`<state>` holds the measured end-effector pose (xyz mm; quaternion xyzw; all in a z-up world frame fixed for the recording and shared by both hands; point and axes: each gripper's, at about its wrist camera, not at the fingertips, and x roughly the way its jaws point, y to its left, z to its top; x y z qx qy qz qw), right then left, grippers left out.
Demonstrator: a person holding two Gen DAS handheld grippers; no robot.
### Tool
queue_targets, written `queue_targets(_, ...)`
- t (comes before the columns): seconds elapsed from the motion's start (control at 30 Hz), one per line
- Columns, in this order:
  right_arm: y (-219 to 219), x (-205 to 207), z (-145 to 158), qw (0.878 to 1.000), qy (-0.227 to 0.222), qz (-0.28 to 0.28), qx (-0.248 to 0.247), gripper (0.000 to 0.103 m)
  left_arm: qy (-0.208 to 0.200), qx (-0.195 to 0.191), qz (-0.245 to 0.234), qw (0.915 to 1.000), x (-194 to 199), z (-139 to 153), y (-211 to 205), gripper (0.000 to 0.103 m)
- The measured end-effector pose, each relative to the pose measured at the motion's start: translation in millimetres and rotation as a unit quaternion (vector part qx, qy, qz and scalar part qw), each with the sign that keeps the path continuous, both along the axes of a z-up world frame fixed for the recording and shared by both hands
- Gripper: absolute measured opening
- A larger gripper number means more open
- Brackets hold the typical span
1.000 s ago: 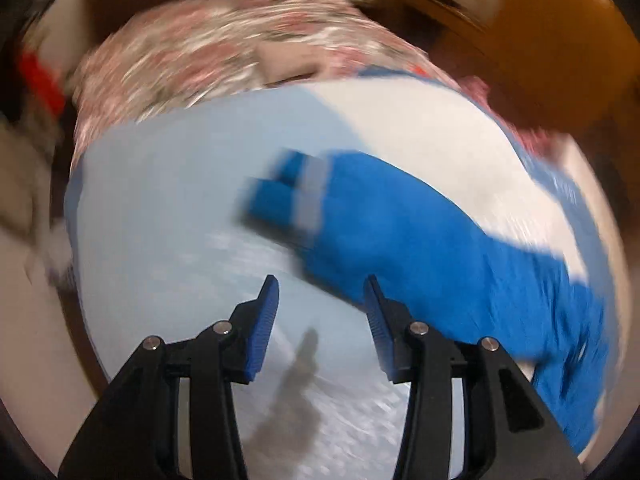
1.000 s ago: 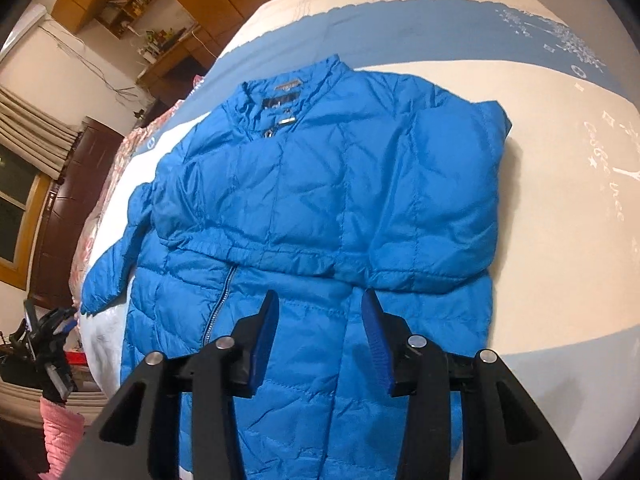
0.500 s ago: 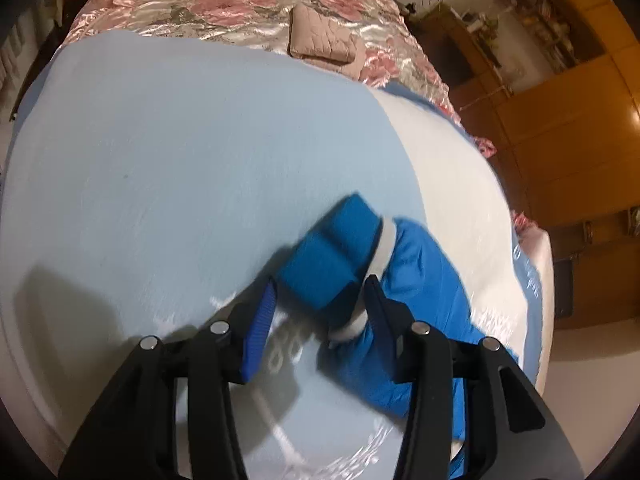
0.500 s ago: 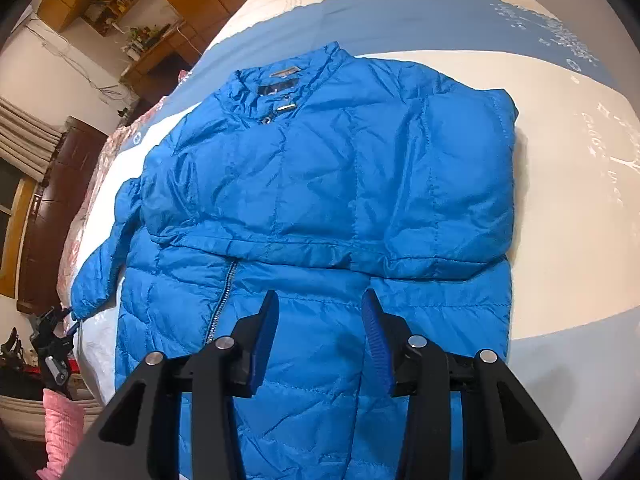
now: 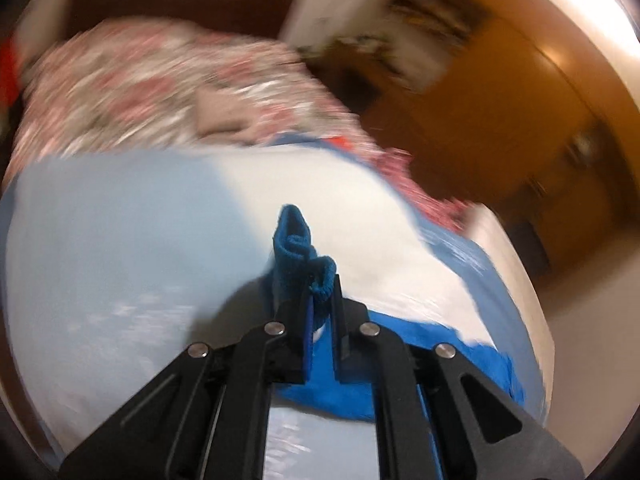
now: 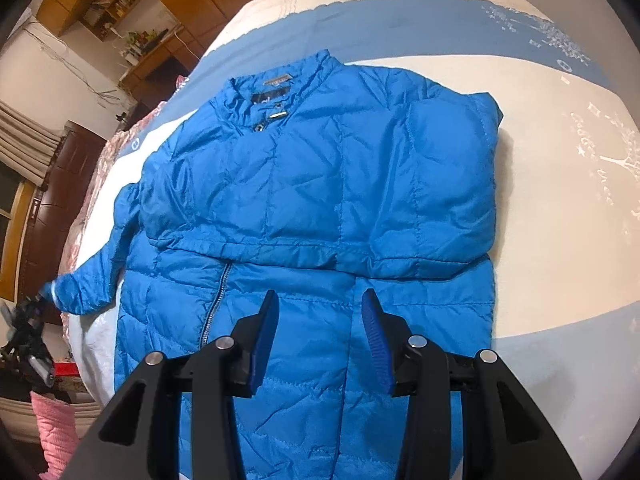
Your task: Fold large clothes
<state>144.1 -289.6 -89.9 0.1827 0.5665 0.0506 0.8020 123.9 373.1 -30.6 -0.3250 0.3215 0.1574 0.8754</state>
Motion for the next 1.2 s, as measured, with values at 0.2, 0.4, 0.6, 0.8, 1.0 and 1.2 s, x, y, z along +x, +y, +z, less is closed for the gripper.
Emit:
queue_targets(0.2, -6, -10, 1, 1.0, -0.006, 0.005, 0.01, 0.044, -0.055, 0.022, -0.187, 0.9806, 48, 47, -149, 0.005)
queue_targets(0.4, -20, -16, -3, 1.0, -0.004, -0.005, 0.02, 0.044, -0.051, -0.001, -0.33, 0.9427, 91, 37, -290, 0.005)
queue_targets(0.6, -34, -17, -8, 1.0, -0.001, -0.01, 0.024, 0.044, 0.001, -0.005, -0.421, 0.9071, 120, -20, -399, 0.005)
queue_targets(0.8, -43, -12, -15, 1.0, 0.005, -0.008, 0.027, 0.044, 0.104, -0.019, -0.452, 0.8857, 140, -105, -428, 0.006)
queue_targets(1.0, -26, 14, -13, 0.999, 0.003, 0.026, 0.03, 0.044, 0.099, -0.068, -0.483, 0.8673, 124, -101, -402, 0.024)
queue_targets(1.2, 25, 63, -9, 0.994, 0.0, 0.092, 0.064, 0.044, 0.096, 0.027, -0.406, 0.9083, 121, -71, -347, 0.031)
